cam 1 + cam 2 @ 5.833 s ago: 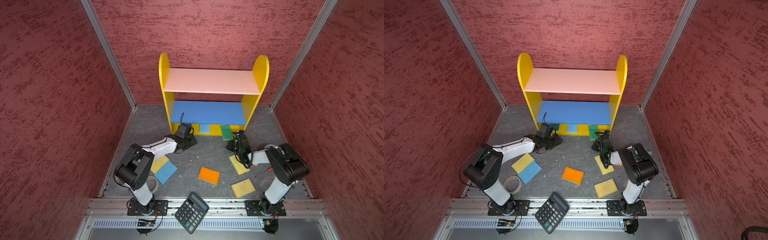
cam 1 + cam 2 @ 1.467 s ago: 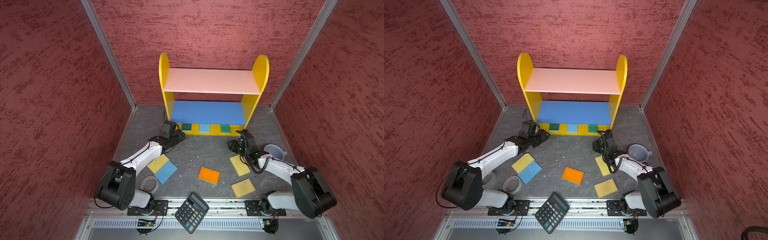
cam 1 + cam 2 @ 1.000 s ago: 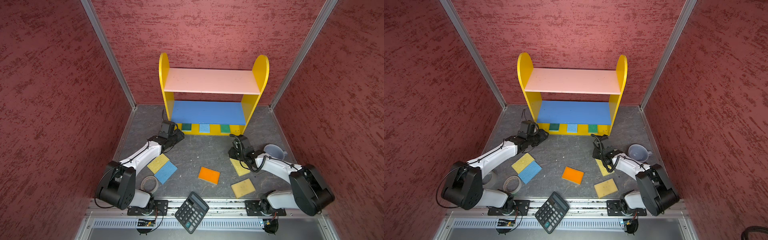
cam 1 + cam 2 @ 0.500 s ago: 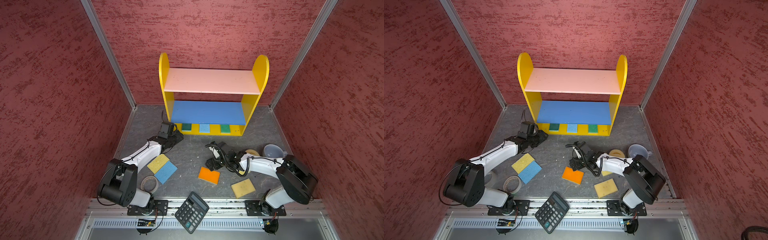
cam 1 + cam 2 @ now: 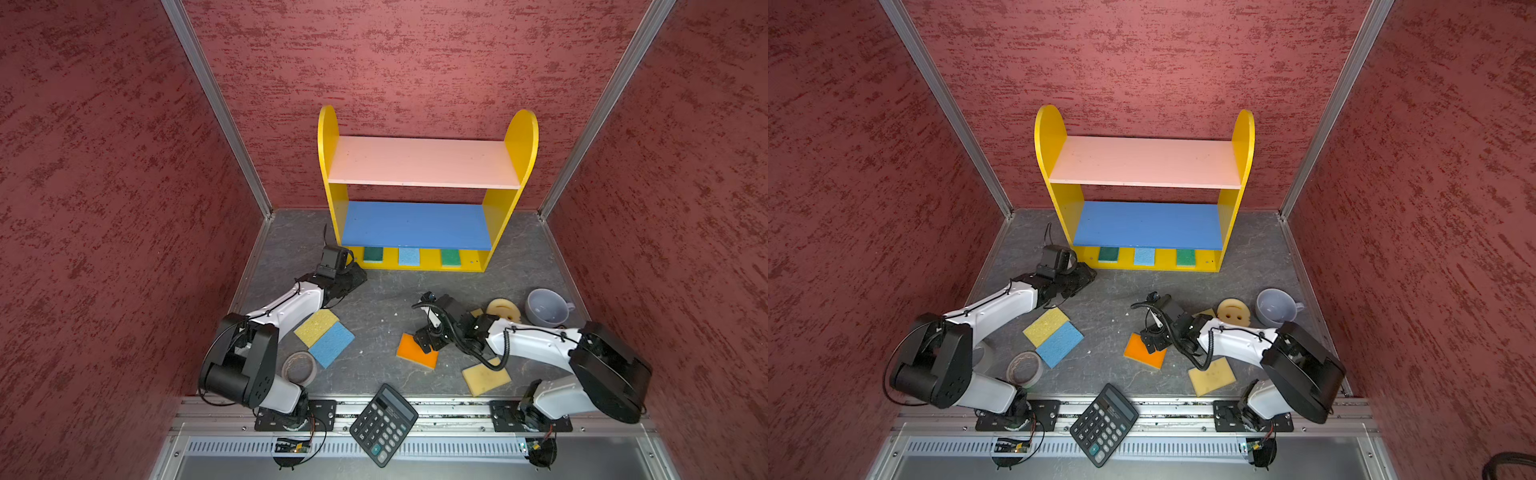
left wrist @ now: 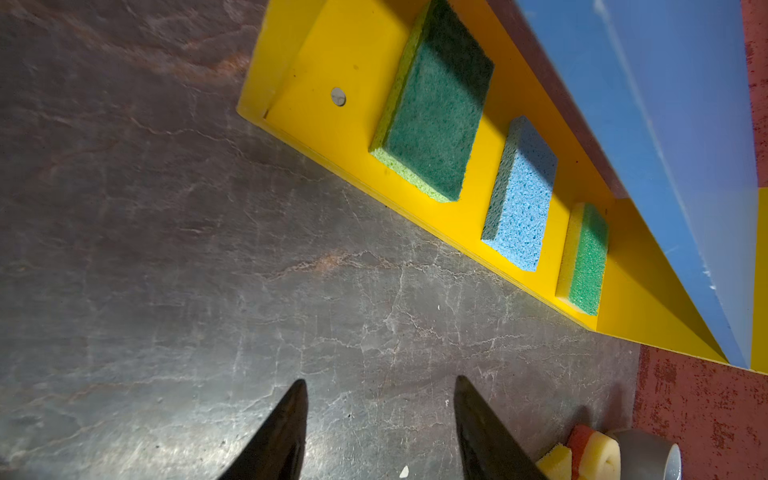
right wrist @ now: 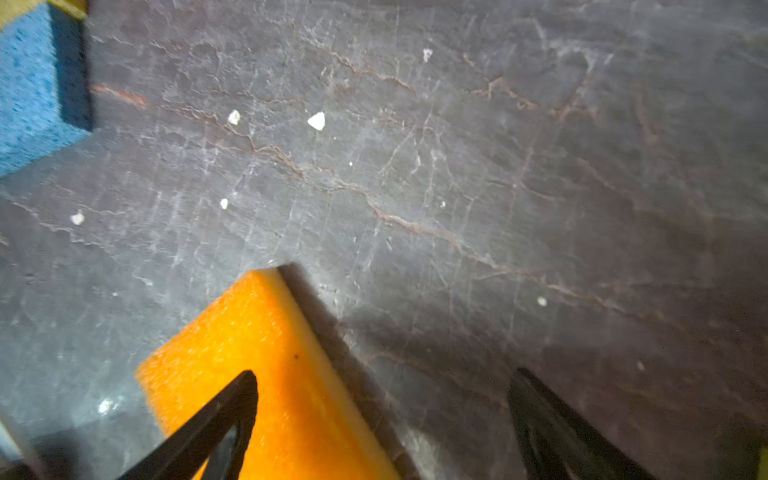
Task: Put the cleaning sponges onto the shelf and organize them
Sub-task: 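Move the right gripper over the orange sponge on the table, then grasp the orange sponge with the right gripper, then lift the orange sponge and carry it onto the blue shelf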
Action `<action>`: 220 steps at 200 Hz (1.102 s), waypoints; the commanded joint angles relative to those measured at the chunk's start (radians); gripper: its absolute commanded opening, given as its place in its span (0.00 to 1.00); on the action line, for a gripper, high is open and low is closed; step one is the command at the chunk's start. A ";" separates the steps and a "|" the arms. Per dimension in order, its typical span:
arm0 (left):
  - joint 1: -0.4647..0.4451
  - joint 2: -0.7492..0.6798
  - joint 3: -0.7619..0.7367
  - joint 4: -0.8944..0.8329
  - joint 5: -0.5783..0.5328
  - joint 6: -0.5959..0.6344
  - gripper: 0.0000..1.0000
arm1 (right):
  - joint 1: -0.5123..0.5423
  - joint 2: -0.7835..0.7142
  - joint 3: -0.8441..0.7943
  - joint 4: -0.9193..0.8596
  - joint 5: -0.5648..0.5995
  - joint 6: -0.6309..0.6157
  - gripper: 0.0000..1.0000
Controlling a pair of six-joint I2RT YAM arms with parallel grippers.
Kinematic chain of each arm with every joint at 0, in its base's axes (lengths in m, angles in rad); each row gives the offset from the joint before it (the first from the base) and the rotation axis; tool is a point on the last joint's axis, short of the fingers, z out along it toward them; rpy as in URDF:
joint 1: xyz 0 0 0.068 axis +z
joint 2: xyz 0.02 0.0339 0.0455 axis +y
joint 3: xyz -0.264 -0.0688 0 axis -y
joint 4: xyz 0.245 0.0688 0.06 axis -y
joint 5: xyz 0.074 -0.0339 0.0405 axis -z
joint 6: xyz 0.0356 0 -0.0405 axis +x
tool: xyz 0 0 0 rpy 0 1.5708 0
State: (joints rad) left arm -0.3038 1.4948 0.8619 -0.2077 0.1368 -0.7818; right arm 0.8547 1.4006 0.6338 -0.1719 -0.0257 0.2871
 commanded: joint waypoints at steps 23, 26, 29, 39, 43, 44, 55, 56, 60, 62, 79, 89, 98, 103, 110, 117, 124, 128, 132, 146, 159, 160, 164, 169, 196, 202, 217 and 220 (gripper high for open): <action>-0.008 0.045 0.062 0.000 0.010 -0.007 0.56 | 0.006 -0.027 0.014 -0.042 -0.057 -0.040 0.77; -0.008 0.047 0.065 -0.003 0.010 -0.009 0.56 | 0.007 -0.017 0.015 -0.039 -0.069 -0.043 0.76; -0.009 0.047 0.066 -0.003 0.012 -0.010 0.56 | 0.007 -0.005 0.018 -0.037 -0.078 -0.044 0.76; -0.013 0.044 0.069 0.003 0.014 -0.012 0.56 | 0.010 0.036 0.028 -0.038 -0.089 -0.043 0.75; -0.016 0.042 0.068 0.005 0.013 -0.011 0.56 | 0.012 0.047 0.034 -0.040 -0.093 -0.043 0.75; -0.016 0.042 0.069 0.005 0.012 -0.011 0.56 | 0.012 0.047 0.036 -0.041 -0.094 -0.043 0.75; -0.021 0.041 0.076 -0.006 0.005 -0.006 0.56 | 0.023 0.116 0.053 -0.045 -0.099 -0.048 0.74; -0.021 0.042 0.077 -0.007 0.005 -0.006 0.56 | 0.024 0.120 0.055 -0.045 -0.099 -0.049 0.73; -0.022 0.041 0.079 -0.011 0.002 -0.007 0.56 | 0.030 0.137 0.058 -0.044 -0.097 -0.050 0.73; -0.022 0.040 0.080 -0.014 0.001 -0.005 0.56 | 0.032 0.143 0.060 -0.044 -0.096 -0.051 0.73; -0.023 0.030 0.075 -0.015 0.006 -0.013 0.56 | 0.048 0.192 0.080 -0.033 -0.085 -0.039 0.66; -0.021 0.023 0.080 -0.032 0.004 -0.013 0.56 | 0.050 0.217 0.094 -0.025 -0.081 -0.020 0.59; -0.019 0.020 0.094 -0.057 0.000 -0.007 0.56 | 0.050 0.234 0.107 -0.013 -0.072 -0.001 0.50; -0.017 0.016 0.099 -0.067 -0.004 -0.002 0.56 | 0.050 0.240 0.111 -0.001 -0.065 0.011 0.46; -0.020 0.007 0.102 -0.074 -0.013 0.003 0.56 | 0.051 0.242 0.111 0.021 -0.058 0.027 0.37; -0.021 -0.005 0.097 -0.068 -0.018 0.003 0.56 | 0.050 0.245 0.109 0.053 -0.049 0.042 0.27; -0.022 -0.018 0.085 -0.056 -0.023 0.003 0.56 | 0.051 0.250 0.112 0.080 -0.035 0.060 0.19; -0.024 -0.025 0.077 -0.046 -0.025 0.002 0.57 | 0.049 0.252 0.116 0.095 -0.023 0.067 0.16; -0.025 -0.031 0.070 -0.037 -0.025 -0.002 0.57 | 0.049 0.255 0.122 0.104 -0.012 0.075 0.14; -0.022 -0.046 0.047 -0.019 -0.017 -0.016 0.57 | 0.045 0.270 0.152 0.142 0.028 0.103 0.07; -0.022 -0.056 0.036 -0.017 -0.007 -0.020 0.57 | 0.036 0.294 0.188 0.169 0.052 0.133 0.03; -0.022 -0.057 0.035 -0.017 -0.007 -0.020 0.57 | 0.035 0.296 0.190 0.171 0.052 0.134 0.03; -0.023 -0.059 0.032 -0.015 -0.002 -0.018 0.57 | 0.031 0.304 0.206 0.178 0.053 0.142 0.02; -0.022 -0.064 0.028 -0.017 -0.001 -0.013 0.57 | 0.028 0.313 0.228 0.178 0.061 0.156 0.01; -0.007 -0.105 0.011 -0.051 -0.019 0.010 0.57 | 0.023 0.322 0.332 0.205 0.092 0.174 0.00; 0.000 -0.119 0.000 -0.047 -0.017 0.012 0.57 | 0.020 0.321 0.350 0.217 0.100 0.170 0.00; 0.020 -0.166 -0.030 -0.036 -0.018 0.018 0.57 | 0.010 0.325 0.404 0.224 0.100 0.165 0.00; 0.025 -0.173 -0.035 -0.037 -0.017 0.018 0.57 | 0.008 0.328 0.417 0.223 0.099 0.166 0.00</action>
State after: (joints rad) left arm -0.3088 1.3922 0.8635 -0.2398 0.1299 -0.7895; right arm 0.8772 1.7313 0.9642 -0.0105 0.0181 0.4316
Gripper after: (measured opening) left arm 0.569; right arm 0.055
